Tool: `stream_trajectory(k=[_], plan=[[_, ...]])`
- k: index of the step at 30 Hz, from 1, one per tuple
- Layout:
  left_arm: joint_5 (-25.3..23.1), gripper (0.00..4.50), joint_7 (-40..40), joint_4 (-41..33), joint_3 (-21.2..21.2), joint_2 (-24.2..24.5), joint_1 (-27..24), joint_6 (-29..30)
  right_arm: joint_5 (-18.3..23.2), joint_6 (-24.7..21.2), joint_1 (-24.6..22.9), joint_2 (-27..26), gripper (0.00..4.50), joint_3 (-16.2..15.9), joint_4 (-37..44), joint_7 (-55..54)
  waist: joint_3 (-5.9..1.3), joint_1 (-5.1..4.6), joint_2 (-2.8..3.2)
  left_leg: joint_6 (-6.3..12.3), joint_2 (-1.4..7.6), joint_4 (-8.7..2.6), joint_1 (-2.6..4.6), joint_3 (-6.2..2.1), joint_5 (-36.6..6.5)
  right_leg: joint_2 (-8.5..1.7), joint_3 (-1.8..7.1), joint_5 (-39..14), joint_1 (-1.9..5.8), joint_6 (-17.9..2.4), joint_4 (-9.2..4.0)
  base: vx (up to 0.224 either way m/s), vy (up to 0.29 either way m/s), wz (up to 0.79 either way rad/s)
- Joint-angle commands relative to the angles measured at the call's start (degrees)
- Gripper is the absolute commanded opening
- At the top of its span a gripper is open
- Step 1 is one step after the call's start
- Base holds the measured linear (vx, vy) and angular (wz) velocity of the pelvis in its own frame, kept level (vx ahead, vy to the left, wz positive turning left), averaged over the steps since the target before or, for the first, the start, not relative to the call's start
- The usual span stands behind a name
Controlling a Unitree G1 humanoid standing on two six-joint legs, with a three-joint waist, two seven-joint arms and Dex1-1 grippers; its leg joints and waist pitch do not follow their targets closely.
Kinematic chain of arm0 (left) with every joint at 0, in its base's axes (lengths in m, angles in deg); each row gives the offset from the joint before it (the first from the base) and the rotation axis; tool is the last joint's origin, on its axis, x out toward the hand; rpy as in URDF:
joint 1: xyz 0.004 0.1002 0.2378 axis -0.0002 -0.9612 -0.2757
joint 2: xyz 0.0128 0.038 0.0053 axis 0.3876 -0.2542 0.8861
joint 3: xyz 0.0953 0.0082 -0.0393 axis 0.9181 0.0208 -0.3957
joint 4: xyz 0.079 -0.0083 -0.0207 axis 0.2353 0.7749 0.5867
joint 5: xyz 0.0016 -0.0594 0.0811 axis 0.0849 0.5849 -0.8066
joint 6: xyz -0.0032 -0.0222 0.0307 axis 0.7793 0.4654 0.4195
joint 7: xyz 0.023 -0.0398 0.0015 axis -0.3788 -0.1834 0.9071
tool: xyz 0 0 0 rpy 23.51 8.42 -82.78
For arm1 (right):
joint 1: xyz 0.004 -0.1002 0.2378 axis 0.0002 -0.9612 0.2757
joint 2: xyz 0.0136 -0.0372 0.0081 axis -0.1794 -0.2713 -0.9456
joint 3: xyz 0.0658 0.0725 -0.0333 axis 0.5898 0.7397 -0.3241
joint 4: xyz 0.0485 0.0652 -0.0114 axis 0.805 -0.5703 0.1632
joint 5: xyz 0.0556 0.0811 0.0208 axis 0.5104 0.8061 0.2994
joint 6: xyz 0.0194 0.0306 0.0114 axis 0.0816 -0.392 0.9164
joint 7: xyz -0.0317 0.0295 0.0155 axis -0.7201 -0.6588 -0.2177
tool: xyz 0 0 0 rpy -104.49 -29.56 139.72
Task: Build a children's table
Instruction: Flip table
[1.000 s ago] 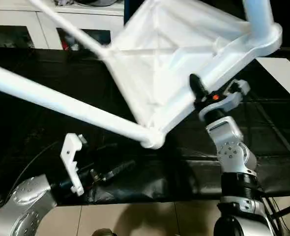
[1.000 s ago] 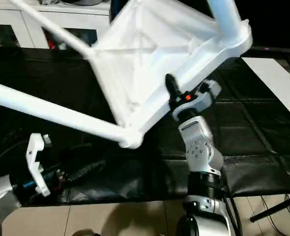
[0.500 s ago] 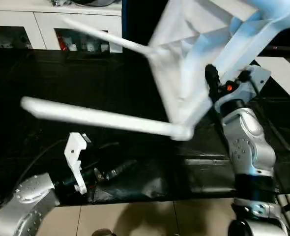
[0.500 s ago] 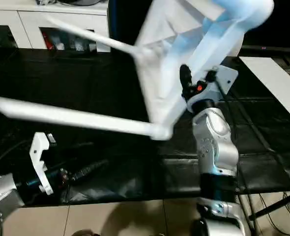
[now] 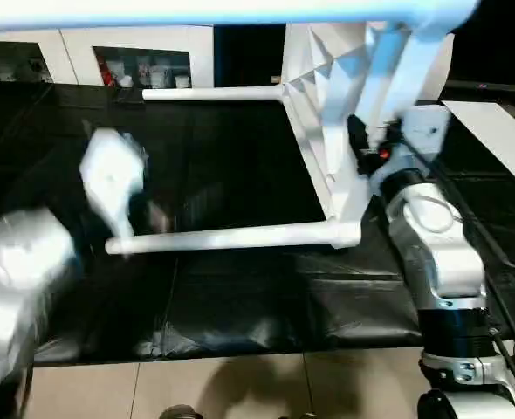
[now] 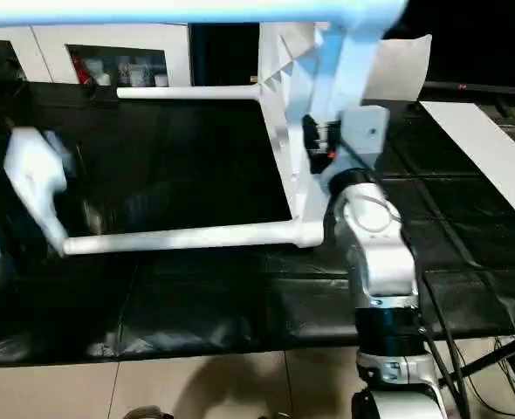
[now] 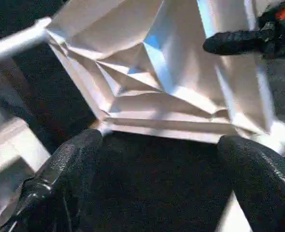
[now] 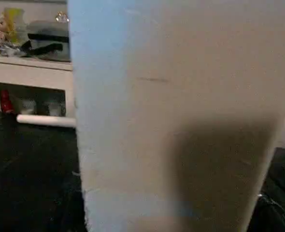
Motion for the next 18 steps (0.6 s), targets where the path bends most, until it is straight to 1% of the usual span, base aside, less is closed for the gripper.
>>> stream_trajectory(k=[1,2,3,4,5,6,8,9,10,12,13,14,15,16,18], plan=[[-4.04,4.50,-1.13,-1.41,2.39,1.95,2.76,-2.52,-2.85,-1.54,0.44,1.59,2.23,-0.91,-0.64,-0.83,-3.73,-0.10,0.80,-2.14,2.42,-3.92,0.14,-0.81,-4.75,-4.52,4.27,-8.40,3.49,-3.34,-3.71,0.000,0.000,0.00],[-5.27,4.50,-1.13,-1.67,2.82,2.59,3.95,-3.16,-3.14,-1.93,0.00,1.82,2.23,-0.99,-0.89,-1.25,-3.76,-0.06,0.77,-2.32,2.44,-3.92,0.21,-0.78,-4.91,-4.56,4.29,-8.51,3.48,-3.40,-3.70,0.000,0.000,0.00],[-6.14,4.50,-1.50,-1.93,3.09,3.13,4.92,-4.20,-3.72,-2.32,-0.36,1.99,2.45,-0.92,-1.25,-2.01,-3.75,-0.07,0.78,-2.76,2.50,-3.96,0.18,-0.84,-5.11,-4.64,4.27,-8.66,3.52,-3.64,-3.61,0.000,0.000,0.00],[-6.25,4.50,-1.53,-1.96,3.15,3.21,5.10,-4.35,-3.84,-2.34,-0.41,2.00,2.45,-0.89,-1.33,-2.17,-3.69,-0.06,0.75,-3.10,2.43,-3.93,0.11,-0.82,-5.36,-4.64,4.25,-9.28,3.54,-3.65,-3.76,0.000,0.000,0.00],[-6.70,4.50,-1.65,-2.11,3.39,3.55,5.86,-5.01,-4.36,-2.44,-0.60,2.07,2.63,-0.79,-1.66,-2.85,-3.52,-0.07,0.90,-3.25,2.43,-3.98,0.08,-0.81,-5.83,-4.67,4.28,-10.02,3.43,-3.59,-3.84,0.000,0.000,0.00],[-6.94,4.50,-1.83,-2.20,3.53,3.74,6.26,-5.57,-4.53,-2.27,-0.66,2.04,2.68,-0.68,-1.92,-3.15,-3.63,-0.04,0.86,-3.52,2.41,-3.93,0.20,-0.77,-6.35,-4.74,4.29,-11.00,3.43,-3.48,-3.92,0.000,0.000,0.00],[-7.53,4.50,-2.31,-2.70,3.83,3.71,8.05,-8.50,-5.22,-0.52,-0.36,1.87,2.68,-0.15,-4.07,-4.43,-3.60,0.03,0.89,-3.68,2.43,-3.97,0.23,-0.81,-6.67,-4.77,4.28,-11.85,3.31,-3.43,-4.07,0.000,0.000,0.00],[-7.71,4.50,-2.33,-2.75,3.91,3.59,8.46,-9.18,-5.42,-0.15,-0.20,1.92,2.68,-0.19,-4.69,-4.56,-3.59,-0.03,1.05,-4.14,2.49,-4.00,0.34,-0.87,-7.96,-4.73,4.23,-12.16,3.20,-3.77,-4.06,0.000,0.000,0.00],[-8.18,4.50,-2.09,-2.53,4.07,3.44,9.26,-10.14,-5.94,0.54,0.08,2.15,2.68,-0.58,-5.92,-4.57,-3.66,-0.03,1.19,-4.34,2.51,-3.98,0.29,-0.94,-8.64,-4.74,4.19,-12.12,3.26,-3.93,-3.96,0.000,0.000,0.00],[-8.44,4.50,-1.86,-2.20,4.14,3.24,10.06,-11.02,-6.51,1.40,0.47,2.41,2.68,-1.01,-7.52,-4.66,-3.60,-0.06,0.98,-4.24,2.47,-3.96,0.31,-0.93,-9.80,-4.84,4.17,-13.90,3.23,-3.55,-4.25,0.000,0.000,0.00],[-8.61,4.50,-1.82,-2.02,4.23,3.22,10.39,-11.49,-6.73,1.79,0.65,2.56,2.68,-1.23,-8.25,-4.70,-3.61,-0.02,1.02,-4.16,2.47,-3.95,0.35,-0.94,-9.95,-4.87,4.18,-14.32,3.16,-3.51,-4.27,0.000,0.000,0.00],[-8.84,4.50,-1.87,-1.87,4.33,3.32,10.70,-11.91,-7.03,2.31,0.90,2.76,2.68,-1.49,-9.33,-4.80,-3.61,-0.04,0.85,-4.05,2.41,-3.93,0.25,-0.93,-10.25,-4.86,4.14,-15.51,3.20,-3.34,-4.42,0.000,0.000,0.00],[-9.30,4.50,-2.15,-1.63,4.37,3.62,10.80,-12.19,-7.45,2.64,1.13,2.92,2.68,-1.59,-10.59,-5.17,-3.60,0.00,0.80,-3.96,2.42,-3.89,0.24,-0.93,-10.07,-4.92,4.16,-16.05,3.14,-3.15,-4.47,0.000,0.000,0.00],[-9.89,4.50,-2.22,-1.32,4.31,3.85,10.74,-12.56,-7.56,2.98,1.36,2.93,2.68,-1.57,-11.77,-5.32,-3.59,-0.02,0.84,-3.90,2.45,-3.91,0.23,-0.93,-10.10,-4.92,4.16,-16.18,3.08,-3.13,-4.46,0.000,0.000,0.00],[-10.75,4.50,-1.97,-0.75,4.15,4.14,10.62,-12.78,-7.54,3.38,1.67,2.80,2.68,-1.50,-12.95,-5.41,-3.50,0.04,0.87,-3.78,2.43,-3.90,0.34,-0.91,-11.14,-4.90,4.12,-18.18,2.86,-2.60,-4.75,0.000,0.000,0.00]])
